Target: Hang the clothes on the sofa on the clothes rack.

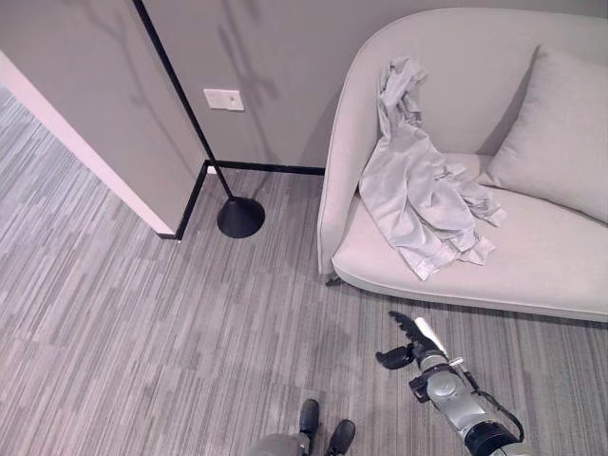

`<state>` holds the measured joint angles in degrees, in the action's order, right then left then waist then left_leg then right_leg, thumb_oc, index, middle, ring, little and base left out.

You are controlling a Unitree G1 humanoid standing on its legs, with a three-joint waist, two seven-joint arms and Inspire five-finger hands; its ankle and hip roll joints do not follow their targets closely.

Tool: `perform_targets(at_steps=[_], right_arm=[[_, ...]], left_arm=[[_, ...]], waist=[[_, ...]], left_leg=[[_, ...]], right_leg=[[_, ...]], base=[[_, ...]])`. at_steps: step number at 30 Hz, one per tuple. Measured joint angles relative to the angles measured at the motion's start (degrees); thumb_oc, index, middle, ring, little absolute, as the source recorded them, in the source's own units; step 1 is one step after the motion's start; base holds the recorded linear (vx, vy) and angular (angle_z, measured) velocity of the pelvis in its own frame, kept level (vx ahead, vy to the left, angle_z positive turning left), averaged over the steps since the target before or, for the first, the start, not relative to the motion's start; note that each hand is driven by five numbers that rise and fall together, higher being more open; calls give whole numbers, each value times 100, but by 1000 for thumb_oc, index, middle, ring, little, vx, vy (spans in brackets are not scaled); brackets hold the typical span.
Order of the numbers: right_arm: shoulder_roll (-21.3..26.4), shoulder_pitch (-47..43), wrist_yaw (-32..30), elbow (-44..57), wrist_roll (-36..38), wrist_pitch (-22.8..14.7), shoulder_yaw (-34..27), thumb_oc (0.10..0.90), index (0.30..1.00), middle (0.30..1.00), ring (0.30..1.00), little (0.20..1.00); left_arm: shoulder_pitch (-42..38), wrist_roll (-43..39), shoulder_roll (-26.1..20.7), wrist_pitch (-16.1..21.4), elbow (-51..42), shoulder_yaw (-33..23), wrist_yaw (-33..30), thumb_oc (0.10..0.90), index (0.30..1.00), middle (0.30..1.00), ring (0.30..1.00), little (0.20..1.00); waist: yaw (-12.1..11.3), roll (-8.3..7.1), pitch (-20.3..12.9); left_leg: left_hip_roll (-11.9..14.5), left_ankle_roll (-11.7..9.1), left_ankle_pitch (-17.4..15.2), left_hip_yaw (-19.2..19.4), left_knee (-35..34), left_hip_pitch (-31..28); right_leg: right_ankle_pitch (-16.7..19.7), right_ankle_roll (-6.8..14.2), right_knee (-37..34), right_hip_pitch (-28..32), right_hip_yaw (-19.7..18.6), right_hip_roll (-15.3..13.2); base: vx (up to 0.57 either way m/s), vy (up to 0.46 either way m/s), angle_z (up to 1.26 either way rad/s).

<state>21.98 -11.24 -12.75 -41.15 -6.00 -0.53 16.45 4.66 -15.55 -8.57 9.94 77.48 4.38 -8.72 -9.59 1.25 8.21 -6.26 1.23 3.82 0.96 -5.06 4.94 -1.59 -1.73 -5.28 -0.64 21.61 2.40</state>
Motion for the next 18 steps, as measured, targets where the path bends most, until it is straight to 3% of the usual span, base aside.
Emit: perform_targets(at_steps=[2, 7, 8, 10, 11, 12, 13, 15, 17, 18], right_arm=[[99, 321, -93, 780, -260, 25, 39, 800, 900, 900, 900, 900], [75, 357, -149, 1288, -763, -11, 326, 800, 900, 900, 900, 900], [74, 354, -148, 1339, -925, -5, 389, 800, 900, 900, 900, 900], [119, 364, -138, 1574, -1296, 23, 549, 800, 900, 900, 900, 900], [169, 366, -129, 1813, -1545, 53, 656, 800, 900, 900, 900, 900], [220, 364, -129, 1993, -1671, 52, 745, 800, 900, 900, 900, 900], [246, 340, -147, 2103, -1780, 42, 784, 800, 900, 900, 900, 900], [369, -58, -139, 2085, -1876, 37, 1038, 800, 900, 900, 900, 900], [319, -631, -113, 1717, -1931, 27, 1229, 800, 900, 900, 900, 900], [285, -1171, -86, 1276, -2001, 66, 1487, 800, 900, 900, 900, 900]], left_arm=[[-20, -3, -59, -37, -462, 39, 0, 800, 900, 900, 900, 900], [-317, 111, -210, 158, -1268, 440, -59, 800, 900, 900, 900, 900], [-380, 116, -212, 208, -1306, 443, -58, 800, 900, 900, 900, 900], [-601, 119, -225, 280, -1086, 441, -59, 800, 900, 900, 900, 900], [-759, 158, -233, 266, -815, 463, -78, 800, 900, 900, 900, 900], [-777, 226, -255, 235, -782, 466, -96, 800, 900, 900, 900, 900], [-781, 229, -257, 225, -784, 492, -98, 800, 900, 900, 900, 900], [-784, 352, -269, 239, -856, 738, -96, 800, 900, 900, 900, 900], [-856, 453, -185, 296, -811, 824, -112, 800, 900, 900, 900, 900], [-978, 455, -177, 281, -552, 873, -124, 800, 900, 900, 900, 900]], waist=[[88, -47, -1], [91, -158, -62], [103, -151, -65], [152, -99, -57], [225, -49, -28], [290, -54, -30], [302, -59, -23], [376, -38, -6], [174, -48, 57], [75, 14, 93]], left_leg=[[-25, 40, -91, 8, 1, -113], [-46, 68, -92, 155, 3, -244], [17, 68, -92, 160, 3, -258], [194, 80, -99, 157, 83, -238], [322, 130, -120, 48, 147, -259], [333, 199, -169, -139, 216, -253], [309, 232, -192, -164, 234, -251], [256, 240, -207, -398, 282, -127], [252, 229, -236, -506, 248, -133], [291, 179, -336, -763, 269, -143]], right_leg=[[-32, 44, 1, 120, 0, -24], [-74, 124, 169, 168, -6, -88], [-144, 233, 458, 46, -2, -96], [-371, 578, 1681, -498, 3, -196], [-605, 791, 2823, -1019, 41, -372], [-779, 953, 3036, -1200, 110, -554], [-803, 962, 2814, -1238, 196, -775], [-586, 757, 1665, -1144, 170, -1115], [-200, 898, 1112, -1139, 6, -1368], [-13, 1089, 842, -1140, -254, -1383]], base=[[177, 93, 3], [75, 93, -10], [25, 118, -13], [40, 47, -15], [109, -88, 4], [76, -89, 16], [99, -100, 25], [105, -115, 58], [131, -204, 26], [61, -140, 3]])
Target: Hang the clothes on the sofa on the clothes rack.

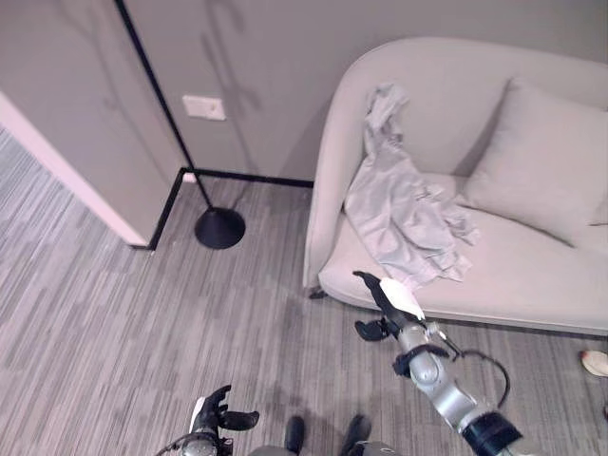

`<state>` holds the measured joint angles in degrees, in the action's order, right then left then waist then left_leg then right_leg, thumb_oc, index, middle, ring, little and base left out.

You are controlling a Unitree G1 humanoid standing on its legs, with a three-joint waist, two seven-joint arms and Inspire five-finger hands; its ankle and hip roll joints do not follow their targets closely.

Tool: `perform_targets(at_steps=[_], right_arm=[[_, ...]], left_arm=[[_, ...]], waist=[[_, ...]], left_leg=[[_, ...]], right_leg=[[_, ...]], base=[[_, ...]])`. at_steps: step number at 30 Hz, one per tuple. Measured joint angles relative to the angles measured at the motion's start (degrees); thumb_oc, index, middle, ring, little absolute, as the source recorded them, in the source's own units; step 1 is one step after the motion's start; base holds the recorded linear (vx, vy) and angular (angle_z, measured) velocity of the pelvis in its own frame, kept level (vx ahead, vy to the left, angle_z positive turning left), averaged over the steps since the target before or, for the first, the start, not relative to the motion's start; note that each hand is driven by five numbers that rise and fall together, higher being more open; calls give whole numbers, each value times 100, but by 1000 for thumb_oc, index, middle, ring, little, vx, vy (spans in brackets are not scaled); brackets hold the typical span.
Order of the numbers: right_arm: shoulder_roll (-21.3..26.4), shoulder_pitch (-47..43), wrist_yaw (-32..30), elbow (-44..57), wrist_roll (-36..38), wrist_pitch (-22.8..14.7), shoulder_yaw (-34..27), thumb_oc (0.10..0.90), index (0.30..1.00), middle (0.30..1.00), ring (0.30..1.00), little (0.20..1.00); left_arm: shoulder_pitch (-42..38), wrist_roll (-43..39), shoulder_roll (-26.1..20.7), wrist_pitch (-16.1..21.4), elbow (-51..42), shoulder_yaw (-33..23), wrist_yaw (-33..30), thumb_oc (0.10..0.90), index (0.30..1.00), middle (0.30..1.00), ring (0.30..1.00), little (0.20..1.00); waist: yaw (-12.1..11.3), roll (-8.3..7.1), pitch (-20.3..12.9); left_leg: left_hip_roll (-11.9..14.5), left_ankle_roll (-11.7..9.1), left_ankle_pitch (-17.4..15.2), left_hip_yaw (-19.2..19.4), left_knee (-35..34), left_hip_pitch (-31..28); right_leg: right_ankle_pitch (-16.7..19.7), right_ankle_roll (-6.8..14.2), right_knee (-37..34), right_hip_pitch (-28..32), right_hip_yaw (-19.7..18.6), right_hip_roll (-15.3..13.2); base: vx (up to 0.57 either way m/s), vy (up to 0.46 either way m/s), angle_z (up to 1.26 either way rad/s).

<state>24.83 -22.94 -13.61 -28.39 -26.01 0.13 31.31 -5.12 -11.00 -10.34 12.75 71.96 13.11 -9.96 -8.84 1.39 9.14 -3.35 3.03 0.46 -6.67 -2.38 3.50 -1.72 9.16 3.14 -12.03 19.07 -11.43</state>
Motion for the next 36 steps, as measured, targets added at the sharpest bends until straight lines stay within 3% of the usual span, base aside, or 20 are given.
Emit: perform_targets(at_steps=[2, 3, 5, 6, 7, 8, 11, 15, 16, 20, 23, 24, 25, 26, 27, 28, 32, 33, 35, 36], right_arm=[[-60, -685, 5, -415, -62, 36, 151, 800, 900, 900, 900, 900], [-168, -948, -60, -607, -104, 50, 151, 800, 900, 900, 900, 900], [-434, -1537, -119, -1599, -168, 144, 225, 800, 900, 900, 900, 900], [-638, -1912, -168, -2261, -191, 382, 307, 800, 900, 900, 900, 900], [-660, -1939, -182, -2339, -191, 441, 313, 800, 900, 900, 900, 900], [-792, -2046, -188, -2504, -187, 451, 322, 800, 900, 900, 900, 900], [-1203, -2120, -263, -2670, -79, 528, 498, 800, 900, 900, 900, 900], [-1155, -1940, -311, -2875, 33, 606, 652, 800, 900, 900, 900, 900], [-1064, -1948, -436, -3137, 45, 682, 648, 800, 900, 900, 900, 900], [-838, -1976, -554, -3795, 50, 742, 691, 800, 900, 900, 900, 900], [-712, -2086, -733, -4281, 65, 628, 615, 800, 900, 900, 900, 900], [-582, -2178, -843, -4577, 209, 590, 592, 800, 900, 900, 900, 900], [-260, -2217, -916, -4861, 322, 595, 522, 800, 900, 900, 900, 900], [19, -2277, -923, -5074, 427, 710, 417, 800, 900, 900, 900, 900], [78, -2459, -958, -5238, 511, 783, 142, 800, 900, 900, 900, 900], [37, -2672, -990, -5405, 512, 755, 164, 800, 900, 900, 900, 900], [519, -3508, -1262, -5746, 687, 559, 123, 800, 900, 900, 900, 900], [682, -3571, -1286, -5849, 765, 531, 51, 800, 900, 900, 900, 900], [923, -3678, -1294, -5985, 957, 583, -40, 800, 900, 900, 900, 900], [1077, -3764, -1273, -6136, 1263, 565, -224, 800, 900, 900, 900, 900]], left_arm=[[-83, 10, 38, -83, 155, -23, -14, 800, 900, 900, 900, 900], [-56, 5, 38, -56, 140, 12, -53, 800, 900, 900, 900, 900], [-72, -2, 44, -104, 187, 15, -104, 800, 900, 900, 900, 900], [-115, -12, -6, -119, 137, 15, -111, 800, 900, 900, 900, 900], [-189, -18, -101, -122, 125, 13, -111, 800, 900, 900, 900, 900], [-159, -38, -166, -121, 100, -27, -139, 800, 900, 900, 900, 900], [155, -256, -44, -158, 33, -446, -201, 800, 900, 900, 900, 900], [449, -551, 24, -121, -45, -639, -250, 800, 900, 900, 900, 900], [457, -653, 45, -100, -78, -551, -342, 800, 900, 900, 900, 900], [456, -689, 105, -22, -133, -237, -412, 800, 900, 900, 900, 900], [422, -666, 180, -23, -125, -170, -430, 800, 900, 900, 900, 900], [310, -594, 178, -42, -126, -50, -425, 800, 900, 900, 900, 900], [58, -556, 216, -120, -91, 104, -418, 800, 900, 900, 900, 900], [-15, -532, 212, -67, -169, 237, -447, 800, 900, 900, 900, 900], [154, -460, 106, 25, -485, 269, -446, 800, 900, 900, 900, 900], [277, -458, 29, 16, -527, 297, -440, 800, 900, 900, 900, 900], [730, -298, -153, -100, -518, 712, -423, 800, 900, 900, 900, 900], [741, -212, -159, -100, -511, 740, -413, 800, 900, 900, 900, 900], [706, -186, -184, -98, -524, 761, -415, 800, 900, 900, 900, 900], [674, -164, -292, -45, -544, 763, -408, 800, 900, 900, 900, 900]], waist=[[-10, 80, 70], [-89, 30, 107], [-159, 26, 123], [-220, -39, 157], [-301, -201, 239], [-420, -305, 284], [-383, -320, 291], [-240, -282, 255], [-249, -210, 209], [-299, 46, 39], [-497, 181, -44], [-444, 271, -83], [-271, 407, -79], [-230, 532, -90], [-556, 582, -119], [-590, 570, -115], [-598, 607, -106], [-605, 605, -104], [-604, 549, -61], [-599, 442, 29]], left_leg=[[15, 37, 21, -91, 63, 86], [14, -9, 4, -235, 137, 111], [65, -213, -62, -488, 269, 130], [166, -455, -109, -674, 372, 207], [223, -606, -97, -681, 379, 202], [393, -784, -102, -627, 364, 200], [1023, -1210, 96, -458, 219, 143], [1433, -1334, 272, -221, 138, 145], [1592, -1398, 311, -260, 77, 285], [1740, -1525, 408, -511, -32, 734], [1619, -1480, 654, -572, 38, 1075], [1470, -1331, 866, -191, 196, 1431], [1241, -893, 1275, 576, 460, 1892], [1136, -818, 1411, 1019, 466, 2031], [1226, -793, 1172, 1225, 243, 1900], [1228, -860, 1081, 1349, 172, 1875], [945, -728, 1404, 1249, -272, 1904], [910, -579, 1469, 1249, -272, 1982], [832, -495, 1519, 1238, -271, 2059], [788, -472, 1530, 1232, -271, 2076]], right_leg=[[485, -12, -658, 163, -175, -157], [777, -37, -868, 258, -246, -383], [1219, 15, -897, 492, -323, -700], [1493, -66, -877, 760, -565, -781], [1491, 71, -839, 982, -659, -745], [1205, 310, -839, 1001, -633, -622], [909, 120, -839, 1024, -384, 17], [704, -194, -846, 1097, -168, 443], [674, -242, -846, 994, -111, 609], [642, -324, -849, 833, 323, 790], [618, -332, -845, 818, 658, 769], [462, -350, -838, 851, 905, 721], [251, -427, -855, 894, 945, 688], [240, -449, -798, 866, 1088, 646], [146, -443, -570, 713, 1016, 628], [119, -429, -502, 670, 1025, 590], [220, -276, -413, 369, 1017, 348], [267, -214, -413, 339, 1022, 328], [324, -181, -469, 309, 1052, 280], [348, -158, -547, 308, 1037, 243]], base=[[103, -211, 42], [146, -293, 69], [160, -315, 86], [214, -373, 112], [262, -425, 89], [222, -327, 28], [133, -177, -10], [99, -180, 12], [114, -156, 25], [93, -71, 56], [94, -111, 76], [83, -116, 201], [13, -15, 256], [21, -17, 183], [13, -8, 59], [-16, 64, -23], [7, 73, -1], [35, 24, 7], [44, 19, 12], [57, -6, 4]])
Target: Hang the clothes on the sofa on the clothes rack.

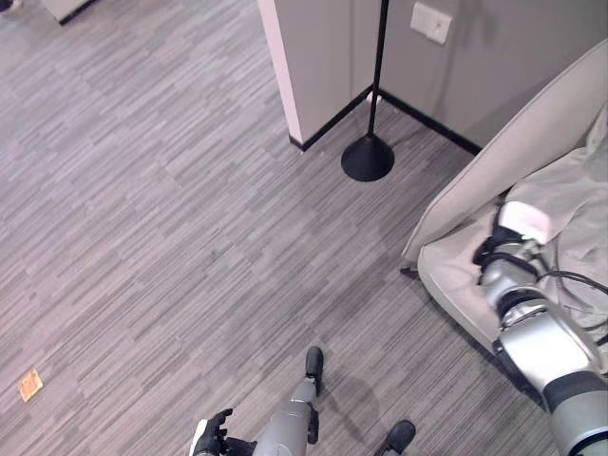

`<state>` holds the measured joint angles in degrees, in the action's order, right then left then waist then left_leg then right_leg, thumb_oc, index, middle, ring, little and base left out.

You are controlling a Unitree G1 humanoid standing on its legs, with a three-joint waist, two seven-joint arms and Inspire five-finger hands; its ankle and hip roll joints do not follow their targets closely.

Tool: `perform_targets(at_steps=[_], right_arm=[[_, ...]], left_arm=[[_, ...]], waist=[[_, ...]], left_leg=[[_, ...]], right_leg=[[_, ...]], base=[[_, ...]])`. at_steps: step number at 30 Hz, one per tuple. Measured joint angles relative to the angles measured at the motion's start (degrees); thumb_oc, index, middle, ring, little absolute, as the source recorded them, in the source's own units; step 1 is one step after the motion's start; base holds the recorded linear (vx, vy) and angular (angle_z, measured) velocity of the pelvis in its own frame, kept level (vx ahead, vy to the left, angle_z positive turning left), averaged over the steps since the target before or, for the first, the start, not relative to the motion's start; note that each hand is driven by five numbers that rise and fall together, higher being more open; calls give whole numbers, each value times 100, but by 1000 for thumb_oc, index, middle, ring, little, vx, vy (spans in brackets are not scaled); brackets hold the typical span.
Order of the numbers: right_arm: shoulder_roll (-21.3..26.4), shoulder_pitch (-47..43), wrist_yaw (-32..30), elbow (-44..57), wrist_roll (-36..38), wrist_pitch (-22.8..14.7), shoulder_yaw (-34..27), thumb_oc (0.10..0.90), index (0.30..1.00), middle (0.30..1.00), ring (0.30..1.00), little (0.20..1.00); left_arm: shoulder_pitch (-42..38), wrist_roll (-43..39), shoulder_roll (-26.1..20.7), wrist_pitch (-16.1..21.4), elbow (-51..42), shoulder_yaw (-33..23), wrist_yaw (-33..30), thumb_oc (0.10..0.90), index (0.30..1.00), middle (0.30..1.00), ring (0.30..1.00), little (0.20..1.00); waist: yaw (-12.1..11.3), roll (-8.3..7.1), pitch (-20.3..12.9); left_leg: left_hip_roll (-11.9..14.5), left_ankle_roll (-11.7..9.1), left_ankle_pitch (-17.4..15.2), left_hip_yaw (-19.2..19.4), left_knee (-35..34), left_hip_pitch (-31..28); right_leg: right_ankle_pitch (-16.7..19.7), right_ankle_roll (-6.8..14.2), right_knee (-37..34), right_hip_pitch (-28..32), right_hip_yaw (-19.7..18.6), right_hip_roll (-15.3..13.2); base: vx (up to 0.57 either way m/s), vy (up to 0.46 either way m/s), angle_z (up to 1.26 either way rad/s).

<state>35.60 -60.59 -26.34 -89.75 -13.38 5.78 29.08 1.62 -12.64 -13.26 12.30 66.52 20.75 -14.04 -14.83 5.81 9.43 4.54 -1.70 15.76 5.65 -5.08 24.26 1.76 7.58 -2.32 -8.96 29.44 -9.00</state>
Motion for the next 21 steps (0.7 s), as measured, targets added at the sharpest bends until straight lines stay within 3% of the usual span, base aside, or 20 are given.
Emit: perform_targets(at_steps=[8, 11, 12, 14, 21], right_arm=[[326, -73, 133, -338, 857, -64, -378, 800, 900, 900, 900, 900], [543, -150, 134, -413, 1203, -147, -504, 800, 900, 900, 900, 900], [820, -365, 145, -439, 1499, -182, -685, 800, 900, 900, 900, 900], [1041, -586, 143, -446, 1909, -177, -755, 800, 900, 900, 900, 900], [1038, -1303, 176, -429, 3312, -375, -955, 800, 900, 900, 900, 900]], left_arm=[[-199, 46, -218, 158, -368, 54, 85, 800, 900, 900, 900, 900], [-238, 43, -232, 179, -577, 311, 107, 800, 900, 900, 900, 900], [-239, 43, -245, 190, -805, 494, 122, 800, 900, 900, 900, 900], [-259, 43, -269, 240, -882, 563, 121, 800, 900, 900, 900, 900], [-550, 158, -472, 235, -950, 865, 117, 800, 900, 900, 900, 900]], waist=[[119, -35, 160], [165, 42, 322], [154, 173, 425], [155, 261, 531], [277, 299, 739]], left_leg=[[96, -13, 10, -229, 1, 175], [168, -59, 45, -327, 4, 362], [214, -99, 75, -395, 3, 536], [245, -105, 110, -452, 4, 726], [237, -89, 125, -438, 4, 1031]], right_leg=[[8, -9, -194, -77, 7, 201], [-11, -34, -122, -306, -1, 282], [-64, -85, 60, -523, 3, 268], [-67, -89, 171, -770, -17, 264], [-191, -77, 746, -1494, -333, 73]], base=[[30, -52, 0], [-26, -50, -2], [-19, -29, -6], [-13, -14, -9], [-6, 2, -19]])
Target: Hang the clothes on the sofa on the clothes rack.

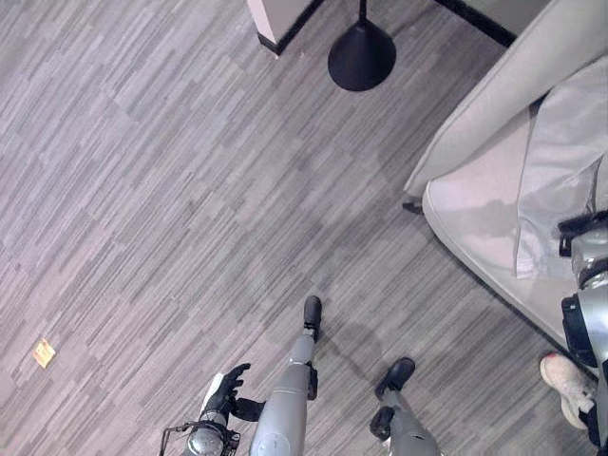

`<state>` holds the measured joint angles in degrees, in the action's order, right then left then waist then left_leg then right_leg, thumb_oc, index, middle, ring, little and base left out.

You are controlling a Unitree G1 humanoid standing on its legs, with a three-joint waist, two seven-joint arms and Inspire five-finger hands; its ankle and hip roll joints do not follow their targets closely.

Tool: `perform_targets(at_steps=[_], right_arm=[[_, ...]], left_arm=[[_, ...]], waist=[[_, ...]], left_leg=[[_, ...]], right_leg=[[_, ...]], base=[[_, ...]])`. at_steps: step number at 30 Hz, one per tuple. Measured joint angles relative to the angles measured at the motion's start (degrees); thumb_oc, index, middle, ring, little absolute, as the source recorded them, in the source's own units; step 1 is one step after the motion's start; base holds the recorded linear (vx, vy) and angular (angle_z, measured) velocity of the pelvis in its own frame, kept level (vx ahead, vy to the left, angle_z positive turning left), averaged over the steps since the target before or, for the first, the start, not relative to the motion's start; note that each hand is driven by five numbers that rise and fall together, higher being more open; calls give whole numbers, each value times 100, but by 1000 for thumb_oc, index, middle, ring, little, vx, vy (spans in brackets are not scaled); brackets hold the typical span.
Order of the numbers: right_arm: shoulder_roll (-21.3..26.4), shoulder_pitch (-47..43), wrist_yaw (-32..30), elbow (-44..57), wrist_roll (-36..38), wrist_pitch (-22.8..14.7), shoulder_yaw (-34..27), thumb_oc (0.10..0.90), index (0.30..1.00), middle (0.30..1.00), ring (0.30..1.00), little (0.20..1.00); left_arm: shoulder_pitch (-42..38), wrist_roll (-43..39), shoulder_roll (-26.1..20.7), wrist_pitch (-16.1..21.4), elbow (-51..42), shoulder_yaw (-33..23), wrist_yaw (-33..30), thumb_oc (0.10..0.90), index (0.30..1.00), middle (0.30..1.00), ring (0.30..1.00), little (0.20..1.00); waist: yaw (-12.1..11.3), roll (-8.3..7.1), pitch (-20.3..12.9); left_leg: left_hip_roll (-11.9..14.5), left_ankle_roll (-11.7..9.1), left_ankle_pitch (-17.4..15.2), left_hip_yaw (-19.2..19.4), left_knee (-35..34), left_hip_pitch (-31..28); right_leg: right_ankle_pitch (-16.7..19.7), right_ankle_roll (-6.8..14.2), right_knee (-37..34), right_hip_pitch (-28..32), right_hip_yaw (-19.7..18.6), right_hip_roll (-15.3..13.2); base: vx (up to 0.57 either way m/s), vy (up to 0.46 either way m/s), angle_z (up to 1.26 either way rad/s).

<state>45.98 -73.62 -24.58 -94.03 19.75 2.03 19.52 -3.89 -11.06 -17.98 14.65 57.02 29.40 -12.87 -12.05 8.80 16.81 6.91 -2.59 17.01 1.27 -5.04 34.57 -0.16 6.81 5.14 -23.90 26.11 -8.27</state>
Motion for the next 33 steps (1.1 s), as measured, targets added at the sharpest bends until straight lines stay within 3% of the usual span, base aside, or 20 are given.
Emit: perform_targets(at_steps=[7, 11, 13, 15, 21, 26, 28, 30, 33], right_arm=[[-101, -101, 121, -47, 1036, -4, -311, 800, 900, 900, 900, 900], [-291, -104, 117, 47, 1091, -48, -151, 800, 900, 900, 900, 900], [-601, -106, -3, 153, 1110, -81, -68, 800, 900, 900, 900, 900], [-1216, 20, -151, 1157, 1101, -265, -101, 800, 900, 900, 900, 900], [-1981, 575, -284, 2106, 990, -591, -201, 800, 900, 900, 900, 900], [-2465, 2574, -453, 5044, -18, -689, -186, 800, 900, 900, 900, 900], [-2908, 3059, -439, 5207, -400, -725, 84, 800, 900, 900, 900, 900], [-3238, 4376, -265, 5966, -938, -666, 100, 800, 900, 900, 900, 900], [-3329, 5100, -45, 5928, -1079, -596, 278, 800, 900, 900, 900, 900]], left_arm=[[-125, 44, -359, 61, -639, 139, 3, 800, 900, 900, 900, 900], [-180, 130, -361, 49, -540, 215, 2, 800, 900, 900, 900, 900], [-224, 220, -316, 58, -381, 189, -31, 800, 900, 900, 900, 900], [-346, 300, -259, 58, 94, 154, -57, 800, 900, 900, 900, 900], [-352, 450, -129, 51, 188, -40, -182, 800, 900, 900, 900, 900], [-257, 603, 279, -28, 819, -501, -296, 800, 900, 900, 900, 900], [-49, 691, 304, -96, 842, -498, -410, 800, 900, 900, 900, 900], [166, 907, 484, -191, 1181, -1142, -376, 800, 900, 900, 900, 900], [360, 918, 540, -268, 1453, -1288, -370, 800, 900, 900, 900, 900]], waist=[[22, -10, 19], [81, -10, 19], [179, -17, 23], [443, -84, 67], [440, -260, 149], [526, -383, 105], [620, -512, -163], [655, -723, -424], [697, -809, -807]], left_leg=[[-23, 8, 5, 83, 0, 30], [-11, 8, 5, 132, 0, 71], [1, 8, 5, 127, 0, 58], [24, 8, 5, 146, 0, -43], [7, 28, -16, 111, -1, -784], [-28, -11, -173, 38, -4, -1616], [14, -133, -282, 41, -7, -1728], [-59, -83, -393, 155, -9, -2076], [-114, -55, -508, 325, -11, -2256]], right_leg=[[-90, 35, 254, -205, -123, -117], [-94, 42, 291, -298, -161, -129], [-92, 39, 286, -271, -178, -110], [-76, 18, 271, -192, -224, -69], [-91, 38, 215, 595, -247, -74], [-64, 30, -242, 1705, -82, -19], [-72, 24, -294, 1825, -112, 23], [54, 19, -597, 2262, -118, -15], [72, -1, -748, 2377, -270, -88]], base=[[4, 5, -5], [8, 19, -7], [31, 19, 0], [36, 36, -8], [14, 35, 6], [47, 46, 12], [82, 74, -5], [62, 109, -10], [56, 74, -27]])
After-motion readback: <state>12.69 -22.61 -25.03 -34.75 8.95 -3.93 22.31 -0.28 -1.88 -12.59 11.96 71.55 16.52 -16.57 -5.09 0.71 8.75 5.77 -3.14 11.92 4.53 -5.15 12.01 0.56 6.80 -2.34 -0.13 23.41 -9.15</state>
